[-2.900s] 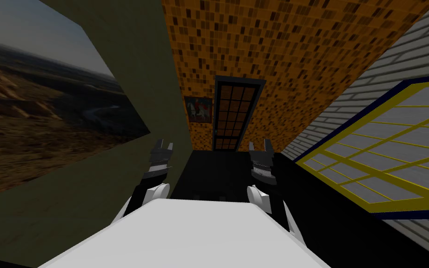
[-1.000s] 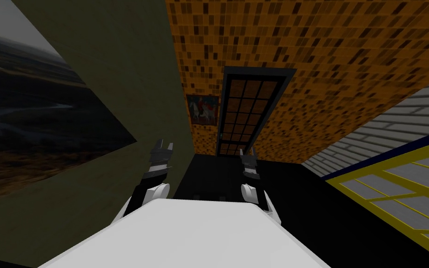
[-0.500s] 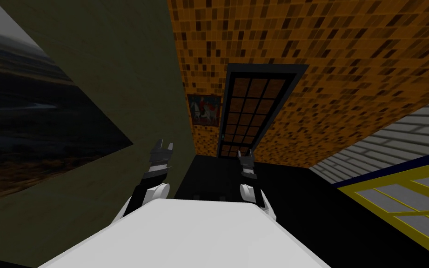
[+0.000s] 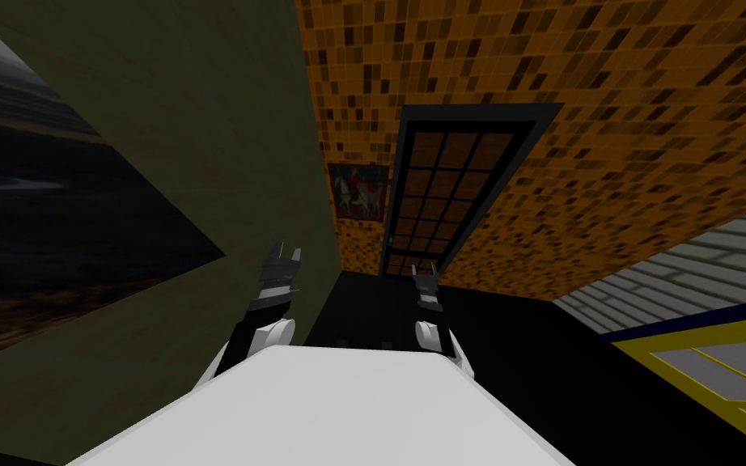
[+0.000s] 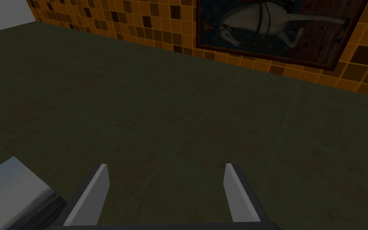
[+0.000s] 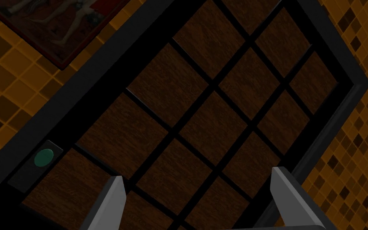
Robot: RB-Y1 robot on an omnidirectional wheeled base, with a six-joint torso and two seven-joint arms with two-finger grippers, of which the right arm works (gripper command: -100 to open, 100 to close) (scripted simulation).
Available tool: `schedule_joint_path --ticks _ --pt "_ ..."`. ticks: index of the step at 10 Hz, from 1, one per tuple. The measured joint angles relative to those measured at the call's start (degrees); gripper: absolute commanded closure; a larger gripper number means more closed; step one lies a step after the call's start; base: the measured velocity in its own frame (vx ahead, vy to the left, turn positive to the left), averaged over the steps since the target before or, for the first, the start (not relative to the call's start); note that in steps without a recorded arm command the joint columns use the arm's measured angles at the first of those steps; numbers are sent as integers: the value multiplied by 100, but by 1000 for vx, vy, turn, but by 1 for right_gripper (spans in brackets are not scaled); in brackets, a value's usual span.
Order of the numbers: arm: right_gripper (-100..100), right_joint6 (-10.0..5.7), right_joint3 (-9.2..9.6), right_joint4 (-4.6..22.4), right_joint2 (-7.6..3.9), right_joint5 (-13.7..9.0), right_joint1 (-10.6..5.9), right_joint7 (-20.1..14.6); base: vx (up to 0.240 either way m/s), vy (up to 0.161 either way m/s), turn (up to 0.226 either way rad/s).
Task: Pull the door open
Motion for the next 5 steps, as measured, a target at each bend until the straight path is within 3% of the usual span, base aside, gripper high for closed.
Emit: schedule_joint_path --ticks 5 --pt "-100 -182 -16 770 -126 -218 -227 -707 101 11 56"
